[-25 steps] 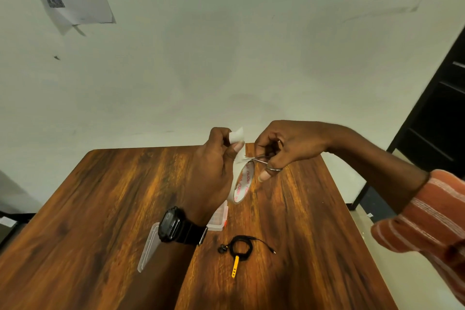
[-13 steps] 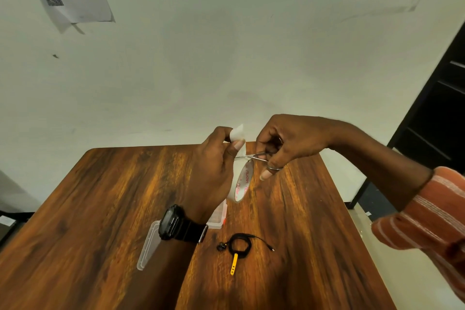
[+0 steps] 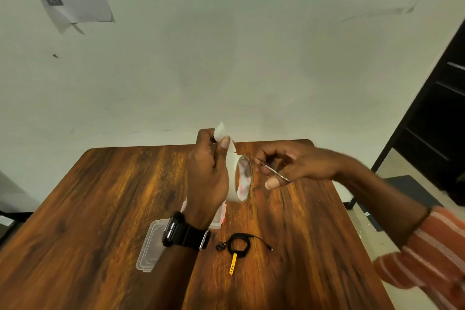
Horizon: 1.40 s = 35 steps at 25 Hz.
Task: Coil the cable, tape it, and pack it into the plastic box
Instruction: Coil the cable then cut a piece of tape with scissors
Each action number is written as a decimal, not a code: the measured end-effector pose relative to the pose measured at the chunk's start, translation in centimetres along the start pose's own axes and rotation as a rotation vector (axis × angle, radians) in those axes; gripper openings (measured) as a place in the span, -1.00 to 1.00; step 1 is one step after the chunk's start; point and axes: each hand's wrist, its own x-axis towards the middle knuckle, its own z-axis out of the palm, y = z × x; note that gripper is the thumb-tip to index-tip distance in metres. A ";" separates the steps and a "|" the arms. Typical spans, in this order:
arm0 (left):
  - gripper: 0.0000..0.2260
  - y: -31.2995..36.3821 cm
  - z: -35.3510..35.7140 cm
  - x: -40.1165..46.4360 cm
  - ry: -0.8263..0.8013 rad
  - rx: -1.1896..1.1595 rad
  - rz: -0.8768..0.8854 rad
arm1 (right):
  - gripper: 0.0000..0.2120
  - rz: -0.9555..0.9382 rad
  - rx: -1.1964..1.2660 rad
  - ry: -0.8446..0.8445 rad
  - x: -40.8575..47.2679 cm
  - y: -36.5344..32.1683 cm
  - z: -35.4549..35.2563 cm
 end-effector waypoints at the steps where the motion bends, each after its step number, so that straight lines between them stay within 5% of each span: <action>1: -0.80 0.0 -0.1 -0.1 -0.008 0.025 0.002 | -0.74 -0.013 0.088 0.139 -0.1 0.5 1.3; 5: -0.84 -0.4 0.3 -0.8 -0.026 0.192 0.070 | -0.69 -0.061 0.342 0.803 0.7 1.1 7.2; 8: -0.86 -0.8 0.9 -1.0 0.000 0.259 0.127 | -0.73 -0.087 0.373 0.984 1.2 1.0 9.4; 17: -0.91 -3.0 2.4 -1.4 -0.027 0.187 0.230 | -0.73 -0.023 0.769 0.984 2.9 1.2 10.9; 21: -0.90 -4.7 3.8 -1.7 0.138 0.181 0.206 | -0.77 0.017 0.838 1.058 3.7 1.6 11.5; 24: -0.90 -5.6 5.6 -2.6 0.326 0.100 0.062 | -0.77 0.011 0.848 1.104 4.4 2.4 12.4; 27: -0.95 -6.2 5.3 -1.0 0.615 -0.233 -0.394 | -0.81 0.108 0.837 1.160 4.9 5.1 13.6; 31: -0.90 -8.5 2.7 1.1 0.562 -0.193 -0.529 | -0.76 0.344 0.408 1.166 3.9 12.2 14.8; 35: -0.96 -10.3 3.3 -2.2 0.413 -0.062 -0.609 | -0.81 0.542 -0.115 0.885 2.4 19.9 14.2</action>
